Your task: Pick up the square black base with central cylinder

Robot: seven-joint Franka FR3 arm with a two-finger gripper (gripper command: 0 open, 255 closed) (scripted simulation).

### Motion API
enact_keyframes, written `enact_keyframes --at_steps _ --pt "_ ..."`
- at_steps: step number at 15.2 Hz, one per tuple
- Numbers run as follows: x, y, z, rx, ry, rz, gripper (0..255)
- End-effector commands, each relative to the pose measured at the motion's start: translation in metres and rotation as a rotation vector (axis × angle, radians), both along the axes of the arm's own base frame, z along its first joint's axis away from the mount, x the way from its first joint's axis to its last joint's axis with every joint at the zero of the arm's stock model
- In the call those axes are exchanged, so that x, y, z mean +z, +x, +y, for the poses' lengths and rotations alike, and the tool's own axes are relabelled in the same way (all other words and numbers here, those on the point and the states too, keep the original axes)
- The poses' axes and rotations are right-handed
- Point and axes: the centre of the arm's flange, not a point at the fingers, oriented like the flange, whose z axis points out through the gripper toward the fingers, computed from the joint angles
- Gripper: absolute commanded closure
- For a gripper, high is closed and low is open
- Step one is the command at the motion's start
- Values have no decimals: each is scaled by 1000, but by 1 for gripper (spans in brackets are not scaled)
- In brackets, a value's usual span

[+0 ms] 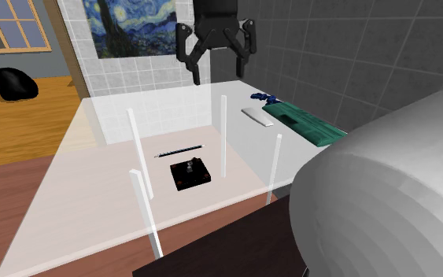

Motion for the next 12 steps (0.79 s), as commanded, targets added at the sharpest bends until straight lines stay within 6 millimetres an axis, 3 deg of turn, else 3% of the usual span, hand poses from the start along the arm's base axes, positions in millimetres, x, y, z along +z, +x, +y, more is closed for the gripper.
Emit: enact_keyframes --at_steps 1,12 --pt "-22 11 3 -24 12 -5 0" --pt "-154 66 19 -146 74 -14 0"
